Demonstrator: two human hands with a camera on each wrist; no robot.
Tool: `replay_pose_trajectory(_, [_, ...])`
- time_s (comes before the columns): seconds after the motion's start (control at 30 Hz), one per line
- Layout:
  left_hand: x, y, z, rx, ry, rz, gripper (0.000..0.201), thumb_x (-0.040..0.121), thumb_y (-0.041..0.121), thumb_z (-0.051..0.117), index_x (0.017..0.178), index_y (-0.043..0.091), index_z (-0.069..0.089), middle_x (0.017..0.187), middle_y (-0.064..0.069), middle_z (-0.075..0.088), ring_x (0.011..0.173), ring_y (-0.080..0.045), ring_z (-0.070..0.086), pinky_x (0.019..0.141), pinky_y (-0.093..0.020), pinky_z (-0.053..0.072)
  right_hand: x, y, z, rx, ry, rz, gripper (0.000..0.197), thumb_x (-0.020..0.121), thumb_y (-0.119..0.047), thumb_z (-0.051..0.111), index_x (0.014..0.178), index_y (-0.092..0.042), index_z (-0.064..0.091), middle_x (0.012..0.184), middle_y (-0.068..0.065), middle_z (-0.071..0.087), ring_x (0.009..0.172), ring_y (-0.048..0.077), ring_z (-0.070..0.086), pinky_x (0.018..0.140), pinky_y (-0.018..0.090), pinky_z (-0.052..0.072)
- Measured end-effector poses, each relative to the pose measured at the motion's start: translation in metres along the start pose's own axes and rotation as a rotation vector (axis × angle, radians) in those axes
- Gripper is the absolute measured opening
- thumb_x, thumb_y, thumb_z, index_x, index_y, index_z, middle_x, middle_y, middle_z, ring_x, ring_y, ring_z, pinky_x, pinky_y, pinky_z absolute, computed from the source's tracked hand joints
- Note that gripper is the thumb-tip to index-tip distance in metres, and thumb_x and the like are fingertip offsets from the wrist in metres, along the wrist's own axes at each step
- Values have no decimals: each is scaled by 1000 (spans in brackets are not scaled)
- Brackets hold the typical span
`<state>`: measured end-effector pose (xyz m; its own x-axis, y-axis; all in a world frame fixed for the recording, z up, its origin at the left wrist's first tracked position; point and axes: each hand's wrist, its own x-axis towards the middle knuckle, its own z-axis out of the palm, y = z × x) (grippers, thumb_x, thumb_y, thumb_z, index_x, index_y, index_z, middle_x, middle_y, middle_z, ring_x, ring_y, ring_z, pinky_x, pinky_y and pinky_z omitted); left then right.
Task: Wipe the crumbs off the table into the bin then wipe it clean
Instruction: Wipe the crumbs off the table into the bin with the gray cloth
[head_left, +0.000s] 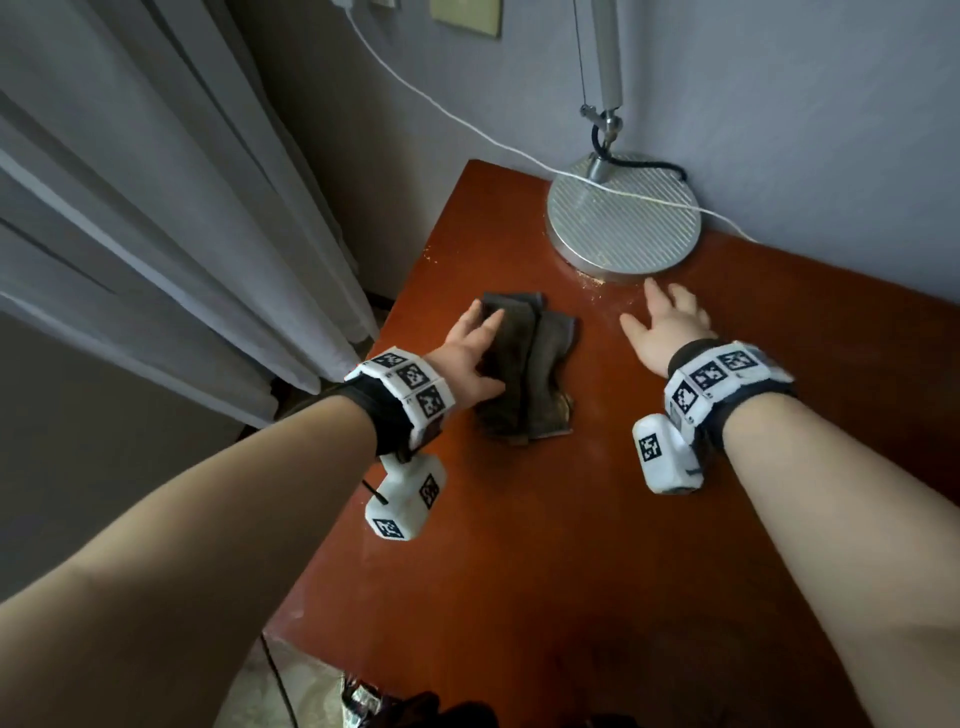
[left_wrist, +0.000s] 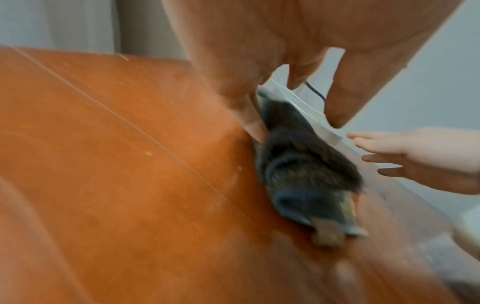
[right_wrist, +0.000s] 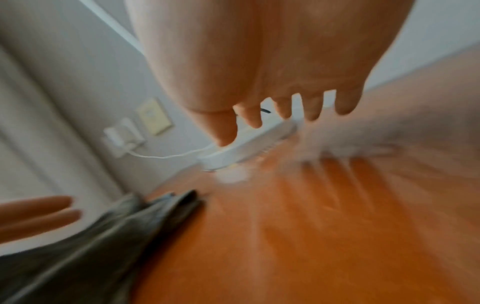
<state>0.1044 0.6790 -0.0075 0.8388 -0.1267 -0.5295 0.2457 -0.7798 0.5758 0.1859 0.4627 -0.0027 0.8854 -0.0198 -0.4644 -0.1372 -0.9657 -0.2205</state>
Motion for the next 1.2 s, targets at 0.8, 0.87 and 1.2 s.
replay_pose_trajectory(0.8, [23,-24,7,528,-44,-283,105,77,77,38,144,26,-24,150,-5,-35,139,-29,-29,114,-46,-14,38,40,-14,-238,-17,243,63,95,-54,25,149,-22,16,156,5,7,138,37,14,114,48,17])
replay_pose_trajectory(0.87, [24,-24,6,528,-60,-287,106,77,77,38,144,26,-25,149,-5,-36,138,-29,-29,114,-46,-14,37,26,0,-208,22,291,66,96,-46,33,150,-20,4,157,1,-3,141,34,7,113,51,15])
replay_pose_trajectory(1.2, [24,-23,5,523,-66,-276,108,76,78,39,144,25,-25,149,-6,-36,138,-31,-30,114,-49,-14,11,-43,43,-226,37,-105,55,98,-25,33,148,-28,11,157,-10,2,142,26,8,109,44,19])
